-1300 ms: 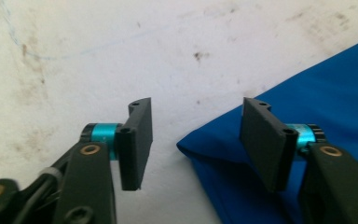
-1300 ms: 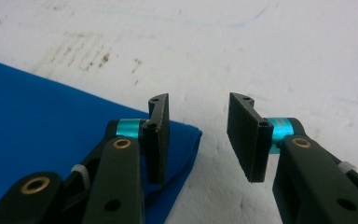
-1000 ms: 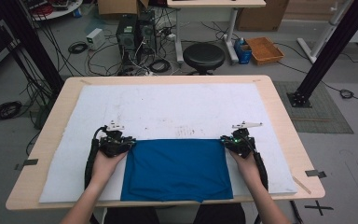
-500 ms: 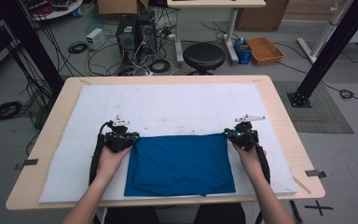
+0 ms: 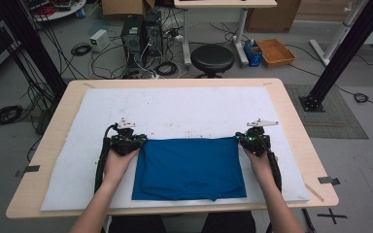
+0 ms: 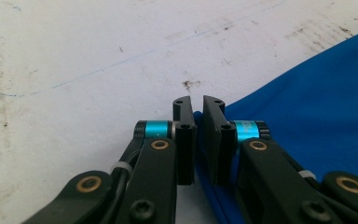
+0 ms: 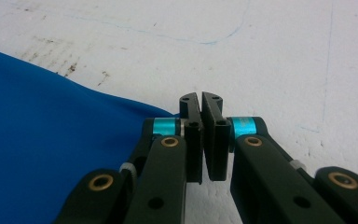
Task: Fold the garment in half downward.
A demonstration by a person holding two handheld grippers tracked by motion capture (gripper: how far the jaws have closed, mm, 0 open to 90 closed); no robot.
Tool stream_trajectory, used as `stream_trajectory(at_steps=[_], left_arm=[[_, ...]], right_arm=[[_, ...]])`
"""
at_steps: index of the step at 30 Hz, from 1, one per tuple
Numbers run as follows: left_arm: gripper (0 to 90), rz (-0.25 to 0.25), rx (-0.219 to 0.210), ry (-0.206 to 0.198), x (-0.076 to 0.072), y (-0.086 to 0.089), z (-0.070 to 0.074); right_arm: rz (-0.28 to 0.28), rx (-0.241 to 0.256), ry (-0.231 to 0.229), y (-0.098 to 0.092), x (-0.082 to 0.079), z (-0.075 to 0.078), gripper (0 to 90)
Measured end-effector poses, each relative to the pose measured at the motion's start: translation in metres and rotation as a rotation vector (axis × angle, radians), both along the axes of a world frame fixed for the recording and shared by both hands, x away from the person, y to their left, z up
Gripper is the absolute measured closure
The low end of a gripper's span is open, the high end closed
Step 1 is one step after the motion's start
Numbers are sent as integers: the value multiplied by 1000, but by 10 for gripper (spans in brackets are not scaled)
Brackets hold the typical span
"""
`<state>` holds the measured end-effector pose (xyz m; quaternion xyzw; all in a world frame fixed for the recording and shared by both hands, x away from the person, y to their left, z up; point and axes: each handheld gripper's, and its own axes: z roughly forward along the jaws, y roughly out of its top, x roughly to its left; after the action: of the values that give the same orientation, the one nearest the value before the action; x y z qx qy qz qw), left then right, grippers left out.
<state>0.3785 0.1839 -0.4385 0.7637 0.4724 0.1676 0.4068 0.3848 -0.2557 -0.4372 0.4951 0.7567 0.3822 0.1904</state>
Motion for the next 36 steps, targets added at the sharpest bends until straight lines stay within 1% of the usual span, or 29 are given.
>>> stream_trajectory(at_steps=[2, 7, 10, 17, 18, 19, 21, 23, 25, 26, 27, 28, 29, 31, 33, 36], left_arm=[[830, -1, 4, -12, -1, 0, 1], [829, -2, 2, -11, -3, 1, 2], [830, -2, -1, -17, -3, 1, 2], [828, -4, 6, -17, -2, 1, 2], [823, -4, 5, -19, -3, 1, 2], [798, -4, 6, -21, -3, 1, 3], [703, 7, 13, -26, -4, 2, 4], [595, 9, -2, -34, -5, 4, 8], [527, 6, -9, -64, -9, 7, 14], [505, 5, -8, -82, -12, 8, 18], [483, 1, -16, -95, -14, 9, 22], [474, -11, -20, -108, -17, 12, 26], [469, -14, -24, -113, -18, 13, 28], [447, -17, -32, -133, -22, 16, 33], [436, -28, -37, -149, -24, 19, 36], [402, -49, -40, -154, -26, 22, 39]], right_arm=[[1, 3, -5, 0, 0, 0, 878], [3, 7, -8, 0, 0, 0, 878], [3, 11, -11, -1, -1, 1, 878], [-1, 22, -8, -1, 1, 0, 878], [0, 20, -9, -1, 1, 0, 877], [4, 19, -12, -1, 1, 0, 866], [-1, 20, -15, -1, 0, 1, 795], [-8, 32, -22, -3, -1, 3, 704], [-13, 58, -26, -7, -4, 6, 649], [-20, 69, -31, -9, -5, 9, 609], [-25, 83, -36, -11, -6, 11, 572], [-26, 94, -45, -14, -7, 13, 550], [-35, 110, -50, -17, -10, 15, 521], [-34, 127, -64, -22, -12, 17, 479], [-36, 138, -75, -26, -14, 19, 443], [-30, 153, -81, -30, -15, 21, 409]])
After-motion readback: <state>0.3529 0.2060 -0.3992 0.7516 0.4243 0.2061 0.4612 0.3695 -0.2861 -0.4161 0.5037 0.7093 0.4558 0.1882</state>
